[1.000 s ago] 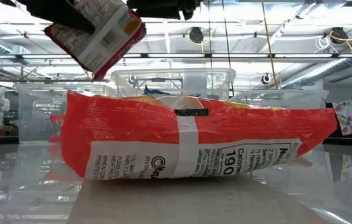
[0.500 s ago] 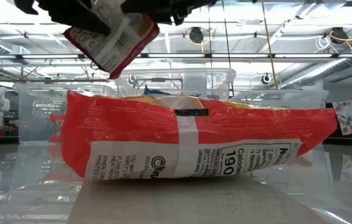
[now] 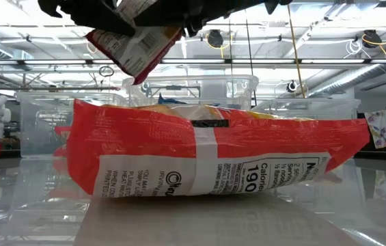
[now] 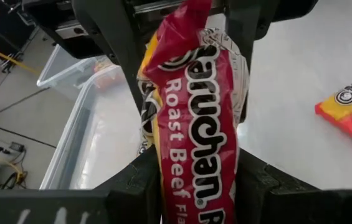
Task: Sort Maruchan noodles
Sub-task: Put the right red noodle pack into the top right transparent bin
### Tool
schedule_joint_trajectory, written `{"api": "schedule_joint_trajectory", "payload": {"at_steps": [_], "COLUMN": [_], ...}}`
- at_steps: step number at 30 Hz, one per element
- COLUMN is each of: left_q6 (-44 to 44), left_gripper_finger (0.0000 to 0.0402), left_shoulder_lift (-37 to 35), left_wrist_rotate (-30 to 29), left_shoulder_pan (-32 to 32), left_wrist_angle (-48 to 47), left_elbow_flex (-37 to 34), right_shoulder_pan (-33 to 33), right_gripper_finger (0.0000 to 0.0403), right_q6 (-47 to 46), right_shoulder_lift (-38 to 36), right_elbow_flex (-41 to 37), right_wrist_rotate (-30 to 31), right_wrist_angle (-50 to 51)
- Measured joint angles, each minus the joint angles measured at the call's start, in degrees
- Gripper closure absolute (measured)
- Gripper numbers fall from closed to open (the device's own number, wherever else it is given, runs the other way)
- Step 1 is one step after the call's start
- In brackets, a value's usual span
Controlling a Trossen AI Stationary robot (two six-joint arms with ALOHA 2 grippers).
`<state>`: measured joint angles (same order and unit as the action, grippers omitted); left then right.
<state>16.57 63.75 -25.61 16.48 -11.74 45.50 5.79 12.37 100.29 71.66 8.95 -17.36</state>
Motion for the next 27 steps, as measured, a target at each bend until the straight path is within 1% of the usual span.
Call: {"api": "schedule_joint_trajectory", "payload": {"at_steps": [6, 8, 12, 14, 17, 24, 27], "left_q6": [1.13, 1.65, 2.15, 0.8, -1.11, -4.14, -4.96], "left_gripper_finger": [0.0266, 0.0266, 0.0265, 0.026, 0.0238, 0.0154, 0.0134], "left_shoulder_lift": [0.0, 0.01, 0.02, 0.02, -0.01, -1.45, -3.19], "left_wrist_rotate": [0.1, -0.15, -0.15, -0.15, -0.23, -0.12, 0.03], "left_shoulder_pan": [-1.52, -1.97, -2.92, -3.47, -3.79, -3.62, -3.61], "left_wrist_angle": [-0.22, -0.34, -0.32, -0.38, 0.08, 0.14, -0.62], "left_elbow_flex": [0.0, 0.0, 0.0, 0.0, 0.0, 0.09, 0.09], "right_shoulder_pan": [-1.32, -1.64, -2.28, -2.68, -3.03, -3.11, -3.11], "right_gripper_finger": [0.0244, 0.0257, 0.0268, 0.0268, 0.0266, 0.0269, 0.0271], "right_q6": [1.67, 2.35, 3.81, 4.1, 4.76, 4.78, 4.75], "right_shoulder_lift": [0.0, 0.0, 0.0, 0.0, -0.7, -4.68, -6.79], "right_elbow_flex": [0.0, 0.0, 0.0, 0.0, 0.0, -0.04, -0.04], "right_wrist_rotate": [0.13, 1.26, 2.49, 2.44, 2.64, 2.73, 2.84], "right_wrist_angle": [0.81, 1.09, 1.24, 1.26, 1.81, 3.62, 6.25]}}
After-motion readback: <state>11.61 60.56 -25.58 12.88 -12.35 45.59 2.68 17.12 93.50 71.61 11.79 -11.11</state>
